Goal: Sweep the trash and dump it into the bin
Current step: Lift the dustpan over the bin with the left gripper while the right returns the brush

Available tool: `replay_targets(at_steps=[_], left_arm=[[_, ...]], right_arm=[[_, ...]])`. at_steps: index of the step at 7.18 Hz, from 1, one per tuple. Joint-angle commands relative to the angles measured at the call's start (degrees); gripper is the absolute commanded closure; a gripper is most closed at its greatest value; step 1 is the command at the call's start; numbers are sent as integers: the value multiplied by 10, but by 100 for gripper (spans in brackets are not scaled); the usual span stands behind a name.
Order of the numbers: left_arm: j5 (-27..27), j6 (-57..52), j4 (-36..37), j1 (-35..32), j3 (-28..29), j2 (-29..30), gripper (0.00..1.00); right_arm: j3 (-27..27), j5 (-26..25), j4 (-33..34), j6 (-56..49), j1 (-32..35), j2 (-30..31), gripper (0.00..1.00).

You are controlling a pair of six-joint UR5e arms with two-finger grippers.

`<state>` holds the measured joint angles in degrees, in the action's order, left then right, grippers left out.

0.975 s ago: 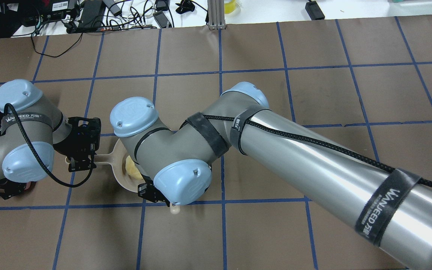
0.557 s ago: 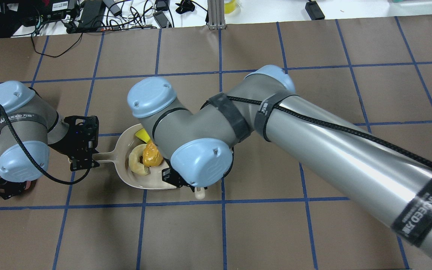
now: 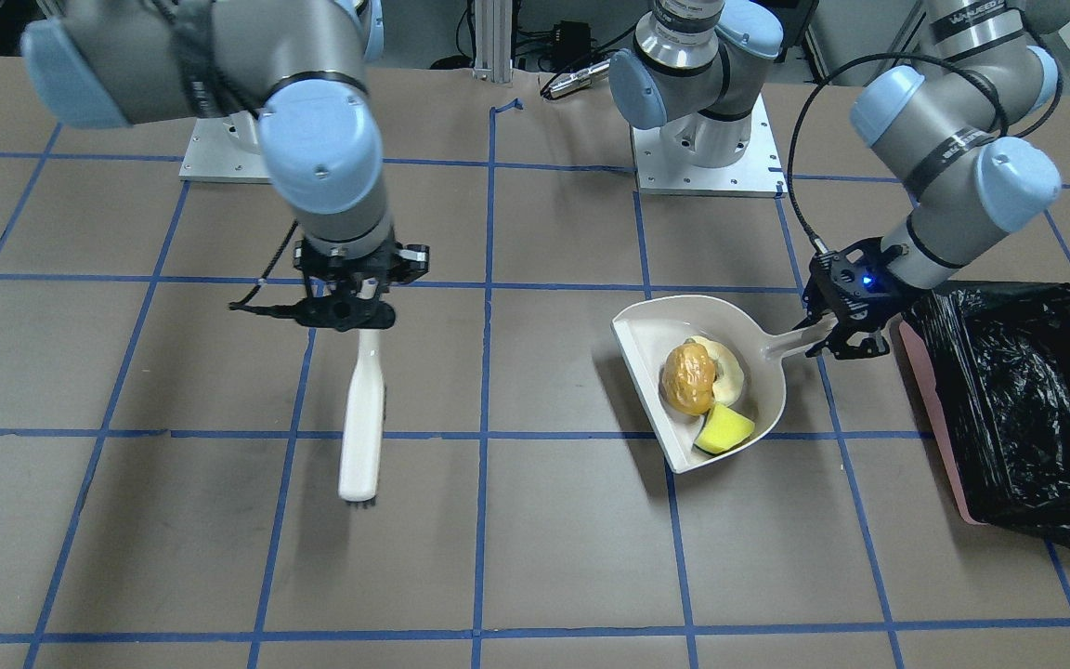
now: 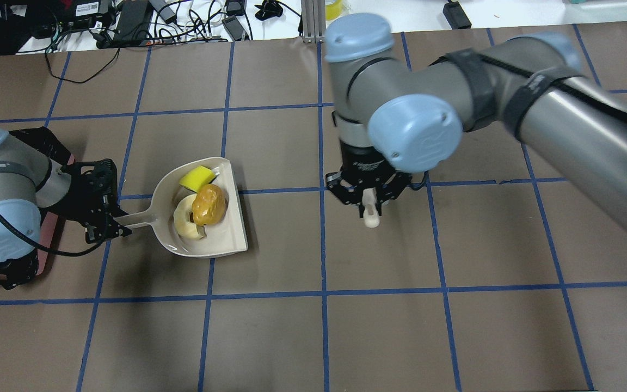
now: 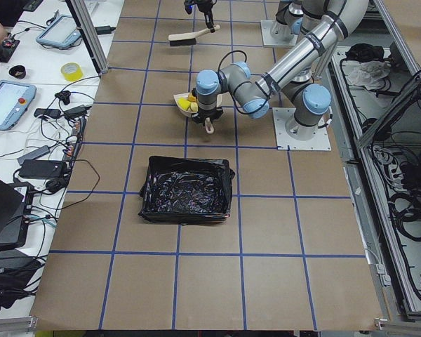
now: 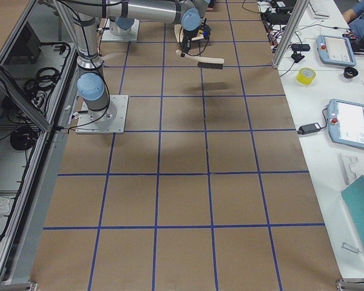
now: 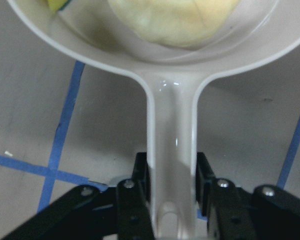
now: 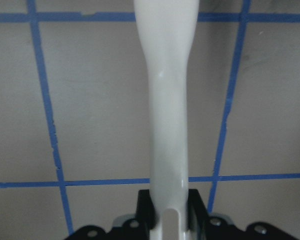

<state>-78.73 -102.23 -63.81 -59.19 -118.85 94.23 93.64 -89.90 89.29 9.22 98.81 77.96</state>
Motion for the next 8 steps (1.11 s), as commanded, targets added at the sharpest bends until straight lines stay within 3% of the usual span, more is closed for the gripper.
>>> replay_targets(at_steps=[1, 2, 4, 6, 8], left_arm=[[23, 0, -163, 58, 124, 3, 100], [22, 2, -204, 85, 171, 3, 100], [-1, 2, -234, 177, 202, 9, 100], [-62, 1, -234, 235, 238, 14, 100], [-86, 1, -237, 308, 287, 38, 100]], right_arm=[[1, -17, 8, -144, -150, 2, 100], [12, -40, 29, -192, -205, -3, 100], [63, -58, 127, -274, -274, -25, 100], [75, -69, 155, -304, -301, -41, 100], [75, -76, 167, -305, -309, -53, 100]])
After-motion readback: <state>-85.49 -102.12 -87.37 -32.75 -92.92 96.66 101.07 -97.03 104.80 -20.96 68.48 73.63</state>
